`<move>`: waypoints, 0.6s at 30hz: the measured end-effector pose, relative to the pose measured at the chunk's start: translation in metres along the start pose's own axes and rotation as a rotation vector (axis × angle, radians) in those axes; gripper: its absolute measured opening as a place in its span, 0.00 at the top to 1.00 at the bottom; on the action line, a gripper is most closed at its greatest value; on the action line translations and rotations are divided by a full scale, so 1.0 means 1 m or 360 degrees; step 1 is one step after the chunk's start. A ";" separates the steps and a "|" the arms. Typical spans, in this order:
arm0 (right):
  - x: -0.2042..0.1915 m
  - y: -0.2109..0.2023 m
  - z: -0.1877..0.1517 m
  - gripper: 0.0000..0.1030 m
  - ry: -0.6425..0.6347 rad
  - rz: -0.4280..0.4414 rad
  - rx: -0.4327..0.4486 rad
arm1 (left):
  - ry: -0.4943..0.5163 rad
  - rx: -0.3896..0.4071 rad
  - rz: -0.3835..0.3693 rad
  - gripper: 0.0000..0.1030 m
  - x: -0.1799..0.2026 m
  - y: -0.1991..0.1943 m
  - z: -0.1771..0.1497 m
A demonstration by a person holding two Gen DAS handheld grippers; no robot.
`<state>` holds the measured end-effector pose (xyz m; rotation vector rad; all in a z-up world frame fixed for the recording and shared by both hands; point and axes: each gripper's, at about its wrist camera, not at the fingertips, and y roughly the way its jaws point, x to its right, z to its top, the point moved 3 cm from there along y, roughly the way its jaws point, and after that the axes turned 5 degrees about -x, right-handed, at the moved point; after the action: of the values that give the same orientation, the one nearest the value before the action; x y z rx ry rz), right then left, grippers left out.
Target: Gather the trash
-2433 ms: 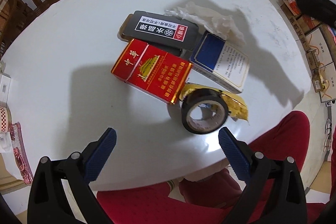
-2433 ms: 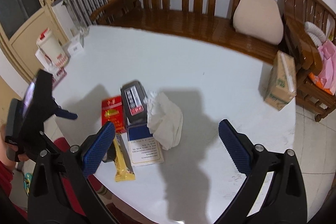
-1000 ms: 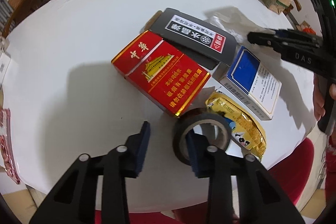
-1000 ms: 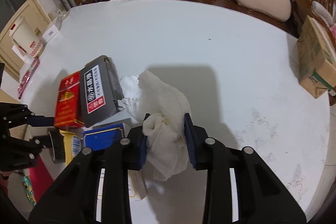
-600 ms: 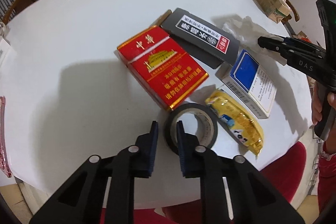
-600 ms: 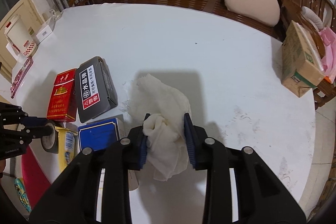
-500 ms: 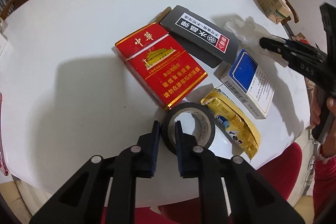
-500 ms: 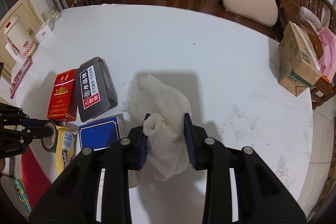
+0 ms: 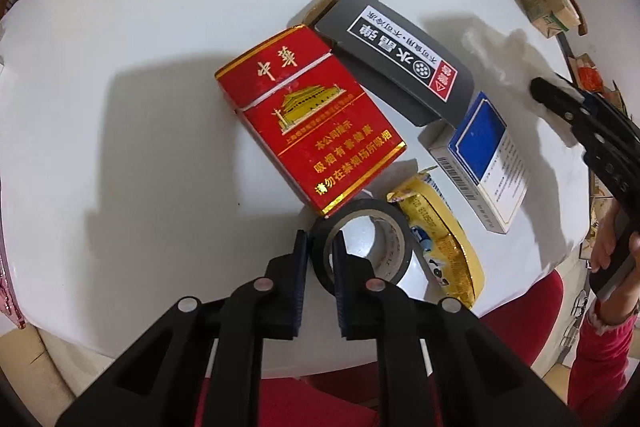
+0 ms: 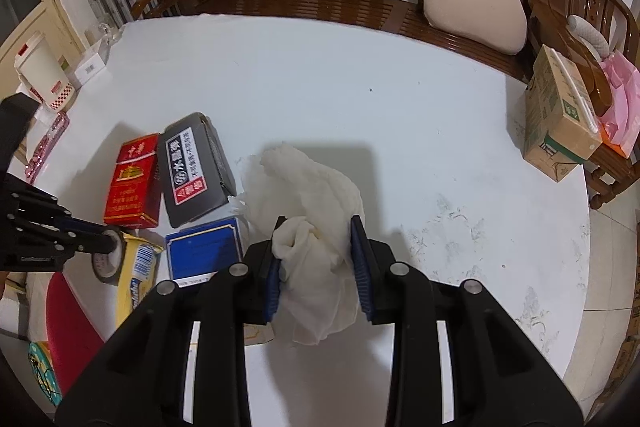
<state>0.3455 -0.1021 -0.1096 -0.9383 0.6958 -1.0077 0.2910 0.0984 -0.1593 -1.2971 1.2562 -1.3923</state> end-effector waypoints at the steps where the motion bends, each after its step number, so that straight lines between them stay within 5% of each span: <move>1: 0.000 -0.002 0.000 0.70 0.0001 0.0005 0.0010 | 0.0023 0.0003 0.0034 0.88 0.005 0.001 0.001; 4: 0.002 -0.008 -0.003 0.70 0.0009 0.0011 0.0024 | 0.0044 0.0036 0.0140 0.89 0.017 0.002 0.003; 10: 0.001 -0.027 -0.007 0.70 -0.0014 -0.0043 0.0071 | 0.0013 0.0015 0.0099 0.89 0.018 0.001 -0.005; 18: -0.016 -0.072 -0.013 0.70 -0.0092 -0.0174 0.0192 | -0.0013 0.0252 0.0089 0.89 0.020 -0.046 -0.023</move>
<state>0.3011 -0.1079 -0.0500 -0.9037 0.5341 -1.1026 0.2683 0.0888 -0.1104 -1.1501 1.1438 -1.4153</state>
